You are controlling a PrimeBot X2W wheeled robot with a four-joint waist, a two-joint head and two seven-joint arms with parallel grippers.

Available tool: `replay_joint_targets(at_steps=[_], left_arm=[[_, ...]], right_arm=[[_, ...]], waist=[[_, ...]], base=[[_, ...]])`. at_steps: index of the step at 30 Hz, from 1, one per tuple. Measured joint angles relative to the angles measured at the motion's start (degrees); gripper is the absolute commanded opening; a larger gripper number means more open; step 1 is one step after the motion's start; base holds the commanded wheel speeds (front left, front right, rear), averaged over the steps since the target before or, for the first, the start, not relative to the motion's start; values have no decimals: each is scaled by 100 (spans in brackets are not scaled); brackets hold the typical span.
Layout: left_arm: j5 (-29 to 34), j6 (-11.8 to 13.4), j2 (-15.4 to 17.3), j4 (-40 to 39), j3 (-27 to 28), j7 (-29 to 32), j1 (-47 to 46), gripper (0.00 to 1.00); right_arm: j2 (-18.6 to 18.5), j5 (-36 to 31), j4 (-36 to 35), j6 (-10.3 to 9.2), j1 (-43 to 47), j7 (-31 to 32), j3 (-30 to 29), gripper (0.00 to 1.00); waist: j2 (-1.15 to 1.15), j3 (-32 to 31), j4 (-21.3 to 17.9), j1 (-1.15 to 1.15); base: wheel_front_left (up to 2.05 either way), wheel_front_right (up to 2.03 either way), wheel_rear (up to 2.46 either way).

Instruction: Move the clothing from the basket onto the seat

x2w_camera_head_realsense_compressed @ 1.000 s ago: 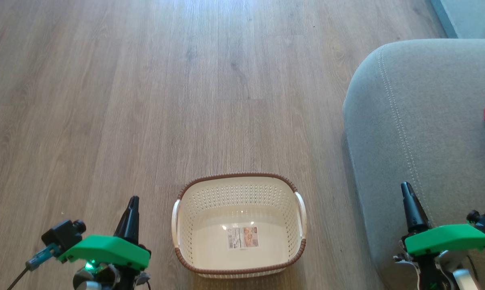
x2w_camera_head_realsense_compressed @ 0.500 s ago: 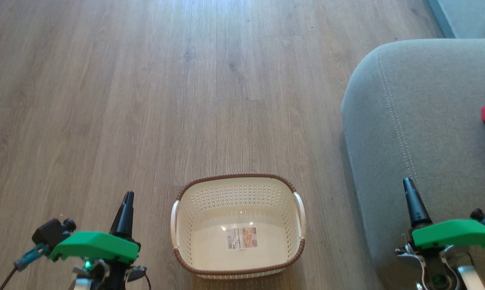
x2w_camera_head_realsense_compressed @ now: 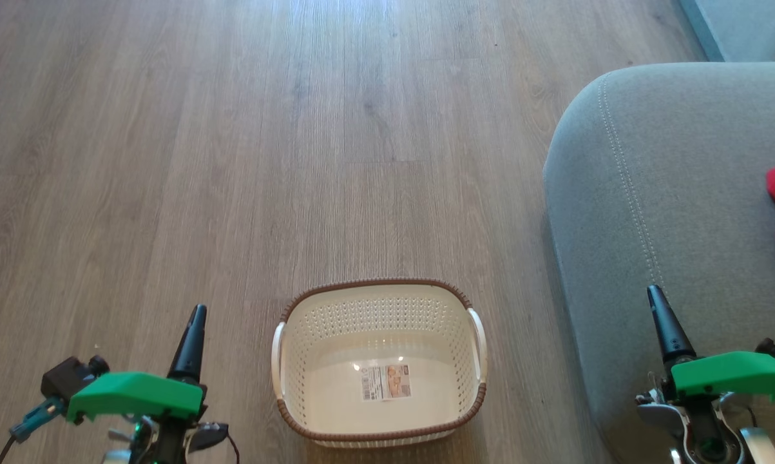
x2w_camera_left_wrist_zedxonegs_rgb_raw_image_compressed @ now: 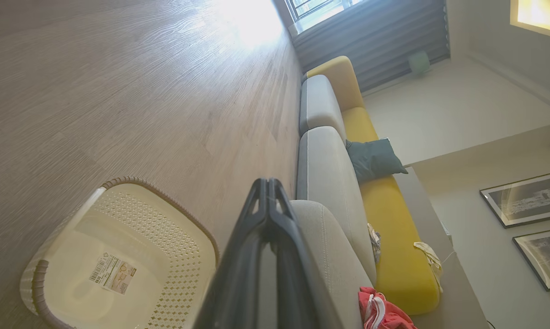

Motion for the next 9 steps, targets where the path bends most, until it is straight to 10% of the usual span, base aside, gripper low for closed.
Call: replay_joint_targets(at_steps=[9], left_arm=[[-553,-100,-1,14,149,162,-4,0]], right_arm=[[53,426,2,0,-3,143,-87,0]], waist=[[0,-10,-18,0]], base=[[0,0,0]])
